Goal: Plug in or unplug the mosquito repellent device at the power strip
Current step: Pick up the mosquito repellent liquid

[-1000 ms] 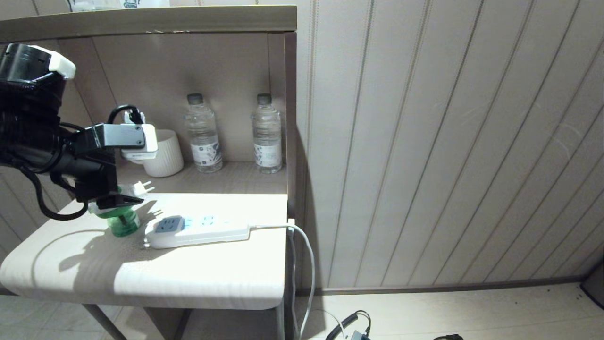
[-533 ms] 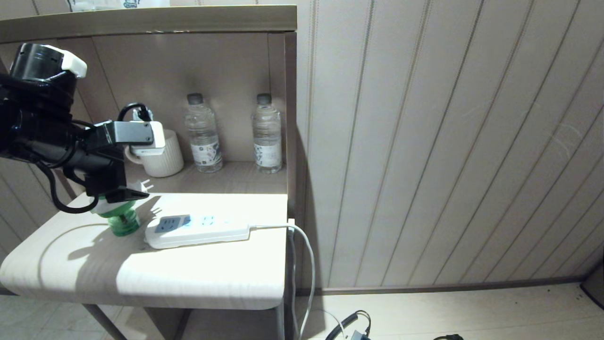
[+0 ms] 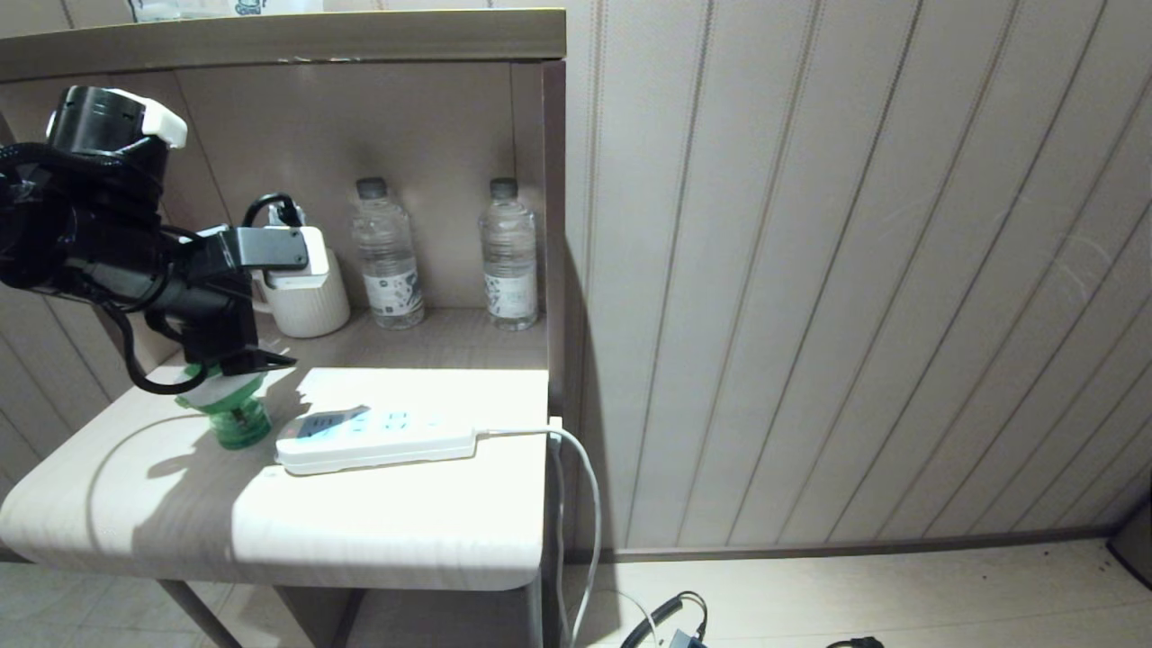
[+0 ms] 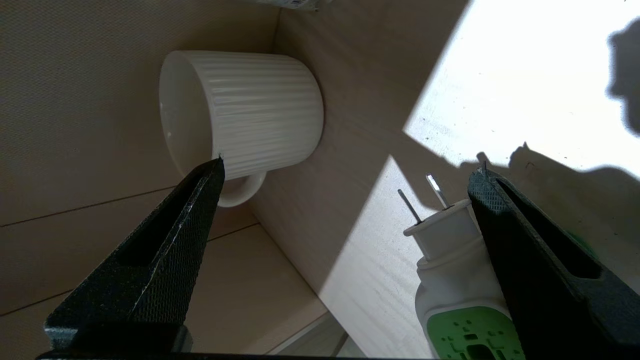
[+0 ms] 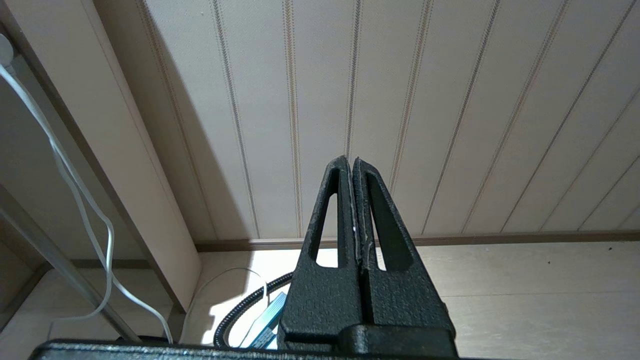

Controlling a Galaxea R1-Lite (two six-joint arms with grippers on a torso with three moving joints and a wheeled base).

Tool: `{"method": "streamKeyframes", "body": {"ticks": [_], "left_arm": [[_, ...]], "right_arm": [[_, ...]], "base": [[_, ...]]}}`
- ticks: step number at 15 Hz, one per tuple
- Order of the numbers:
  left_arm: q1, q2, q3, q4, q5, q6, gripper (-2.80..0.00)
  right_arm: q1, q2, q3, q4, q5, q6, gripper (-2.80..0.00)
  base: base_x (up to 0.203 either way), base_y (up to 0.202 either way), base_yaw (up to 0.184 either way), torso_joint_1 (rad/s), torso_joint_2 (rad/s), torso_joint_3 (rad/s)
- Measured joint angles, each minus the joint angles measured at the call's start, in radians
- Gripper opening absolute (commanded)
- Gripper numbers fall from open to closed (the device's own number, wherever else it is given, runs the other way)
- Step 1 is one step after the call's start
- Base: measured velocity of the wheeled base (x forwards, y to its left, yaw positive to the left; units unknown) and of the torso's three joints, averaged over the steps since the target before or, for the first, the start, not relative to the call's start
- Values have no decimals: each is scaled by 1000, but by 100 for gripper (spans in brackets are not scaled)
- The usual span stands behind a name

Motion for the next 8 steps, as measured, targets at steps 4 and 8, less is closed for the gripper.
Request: {"method": "streamKeyframes", "body": {"ticks": [4, 8], "left_arm": [[0, 18, -24, -3, 1, -1, 0], [1, 31, -35, -2, 3, -8, 0]], "right_arm": [[0, 0, 0, 0, 0, 0, -280], [0, 0, 0, 0, 0, 0, -280]], "base": [[0, 0, 0, 0, 0, 0], [0, 0, 0, 0, 0, 0]]}}
